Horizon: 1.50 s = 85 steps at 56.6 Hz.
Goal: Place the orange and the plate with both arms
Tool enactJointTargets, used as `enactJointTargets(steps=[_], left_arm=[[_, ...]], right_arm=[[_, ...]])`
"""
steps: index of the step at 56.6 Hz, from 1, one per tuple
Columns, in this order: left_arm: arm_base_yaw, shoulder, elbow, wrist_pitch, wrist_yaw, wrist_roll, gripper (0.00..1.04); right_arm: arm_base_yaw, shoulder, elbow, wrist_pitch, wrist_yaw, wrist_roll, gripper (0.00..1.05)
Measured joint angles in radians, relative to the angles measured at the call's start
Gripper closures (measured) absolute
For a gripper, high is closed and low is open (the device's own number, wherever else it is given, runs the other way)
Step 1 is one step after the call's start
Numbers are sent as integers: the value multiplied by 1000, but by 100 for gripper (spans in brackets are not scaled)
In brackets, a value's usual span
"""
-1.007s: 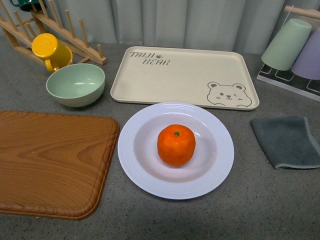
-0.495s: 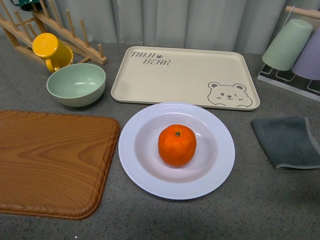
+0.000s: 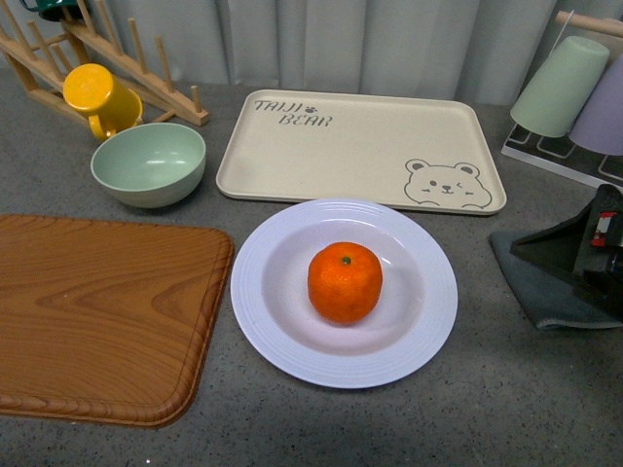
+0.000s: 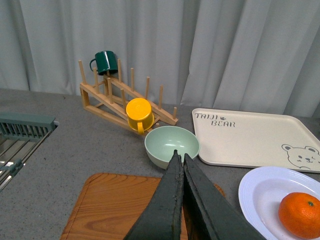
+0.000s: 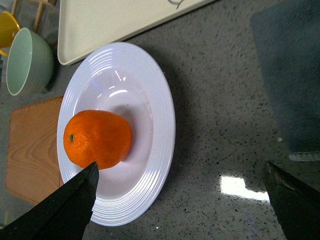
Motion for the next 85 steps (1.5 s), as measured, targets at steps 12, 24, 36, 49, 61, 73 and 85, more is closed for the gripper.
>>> enactJointTargets(steps=[12,24,36,49,61,73,85], left_arm=[[0,-1,0,0,0,0,101],[0,-2,0,0,0,0,101],[0,-2,0,0,0,0,101],[0,-2,0,0,0,0,101],[0,-2,0,0,0,0,101],[0,-2,0,0,0,0,101],[0,-2,0,0,0,0,101]], right_arm=[[-6,184,76,32,-132,56,9],[4,313,172,54,-223,96,9],[18,395,279,53,-269,115,9],[77,484,351,146,-294,211,9],[119,527,384,179,-288,290,9],[124,542,393,177,-266,302,35],[122,556,393,181,-256,304,74]])
